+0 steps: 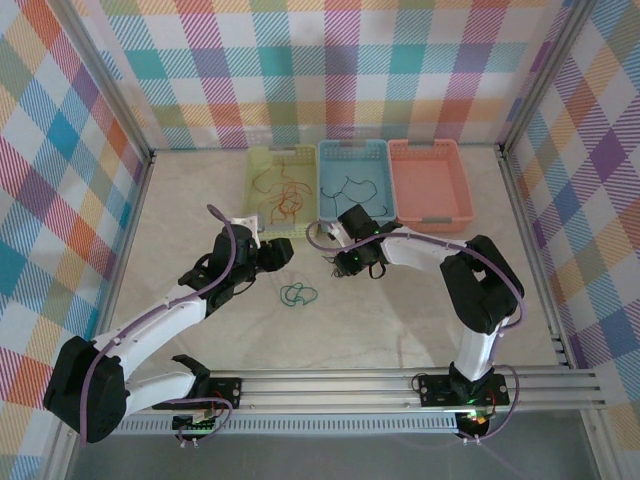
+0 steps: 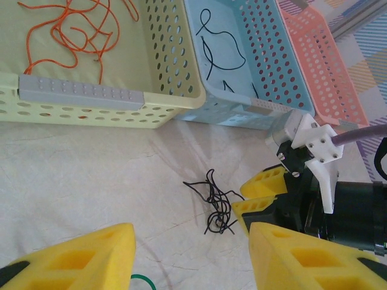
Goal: Untangle the cables
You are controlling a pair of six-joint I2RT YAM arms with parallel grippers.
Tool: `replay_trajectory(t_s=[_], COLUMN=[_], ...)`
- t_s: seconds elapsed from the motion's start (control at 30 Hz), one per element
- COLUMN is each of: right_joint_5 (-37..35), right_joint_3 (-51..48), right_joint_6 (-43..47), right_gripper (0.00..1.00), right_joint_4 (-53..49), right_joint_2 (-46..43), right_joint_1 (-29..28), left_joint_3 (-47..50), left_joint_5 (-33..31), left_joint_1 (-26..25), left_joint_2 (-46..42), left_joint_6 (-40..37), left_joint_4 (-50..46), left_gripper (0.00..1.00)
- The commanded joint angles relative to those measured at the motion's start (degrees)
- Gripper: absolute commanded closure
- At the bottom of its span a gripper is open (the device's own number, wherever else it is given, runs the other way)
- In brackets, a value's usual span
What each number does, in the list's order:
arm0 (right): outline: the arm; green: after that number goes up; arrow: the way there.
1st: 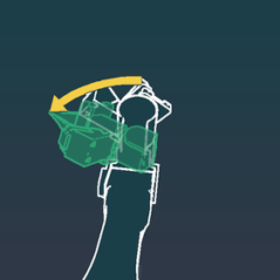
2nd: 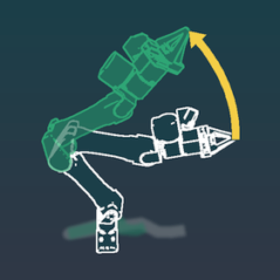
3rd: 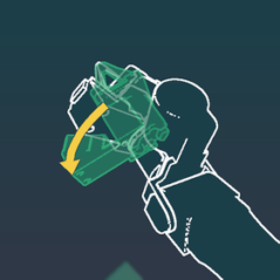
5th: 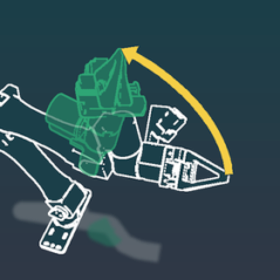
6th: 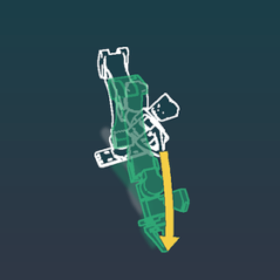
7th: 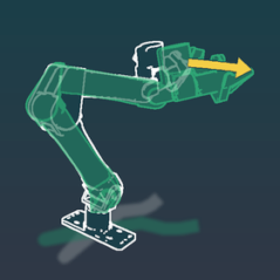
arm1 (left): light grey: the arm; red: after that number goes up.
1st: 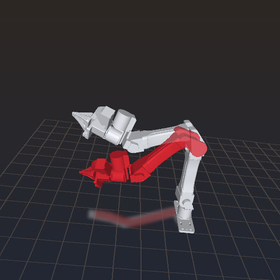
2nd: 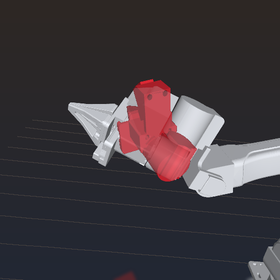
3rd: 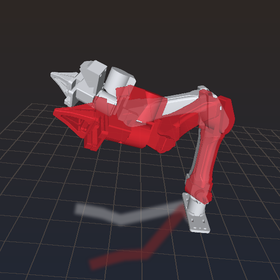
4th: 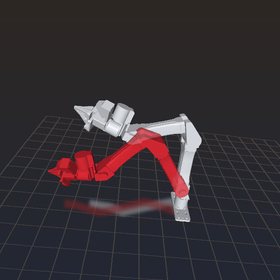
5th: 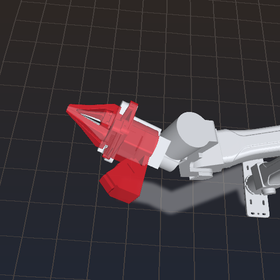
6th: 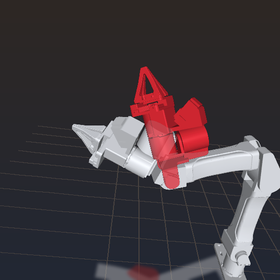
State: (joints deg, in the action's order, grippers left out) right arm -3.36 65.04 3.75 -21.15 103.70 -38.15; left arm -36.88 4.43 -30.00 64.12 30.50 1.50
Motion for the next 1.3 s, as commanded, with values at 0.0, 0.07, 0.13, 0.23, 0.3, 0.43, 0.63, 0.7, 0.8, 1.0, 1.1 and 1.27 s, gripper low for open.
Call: replay_trajectory(t_s=[0.0,0.07,0.13,0.23,0.3,0.43,0.63,0.7,0.8,1.0,1.1,1.27], right_joint_5=[2.5,3.0,3.3,4.1,5.4,13.7,28.5,30.0,31.9,35.4,35.8,36.1], right_joint_3=[1.5,1.6,1.6,0.4,-1.4,-8.7,-21.5,-23.9,-24.5,-25.1,-25.4,-25.7], right_joint_6=[0.1,0.2,0.4,1.0,1.3,1.4,1.1,0.6,0.7,-0.4,-0.5,-1.1], right_gripper=[0.72,0.77,0.82,0.92,0.99,1.00,1.00,1.00,1.00,1.00,1.00,1.00], right_joint_4=[-1.2,-1.2,-1.3,0.4,3.0,13.7,34.7,39.0,40.6,43.1,43.6,44.1], right_joint_2=[0.8,0.9,0.6,-1.1,-3.5,-12.2,-25.3,-27.2,-27.1,-26.9,-27.1,-27.6], right_joint_1=[0.4,0.4,0.5,0.4,0.4,0.4,-0.5,-0.9,-1.0,-1.0,-1.0,-1.0], left_joint_3=[-0.5,-0.6,-0.5,-0.6,-0.5,-0.4,0.2,0.4,0.1,-1.3,-2.6,-3.3], left_joint_5=[-1.1,-1.2,-1.1,-1.0,-0.9,0.5,4.8,6.4,7.7,9.9,9.3,9.9], left_joint_1=[-0.6,-0.6,-0.6,-0.7,-0.7,-0.8,-1.4,-1.7,-2.8,-5.3,-6.5,-7.0], left_joint_2=[-0.1,-0.3,-0.3,-0.6,-0.8,-1.3,-4.0,-5.1,-6.1,-5.2,-3.2,-0.8], left_joint_6=[0.1,0.0,-0.1,-0.1,-0.1,0.3,0.1,-0.3,-1.1,-4.2,-5.3,-5.9], left_joint_4=[-0.9,-1.1,-1.2,-1.4,-1.3,-0.9,0.4,0.7,1.1,0.9,-0.5,-0.5], left_gripper=[0.47,0.47,0.47,0.47,0.48,0.48,0.47,0.44,0.41,0.33,0.31,0.32])
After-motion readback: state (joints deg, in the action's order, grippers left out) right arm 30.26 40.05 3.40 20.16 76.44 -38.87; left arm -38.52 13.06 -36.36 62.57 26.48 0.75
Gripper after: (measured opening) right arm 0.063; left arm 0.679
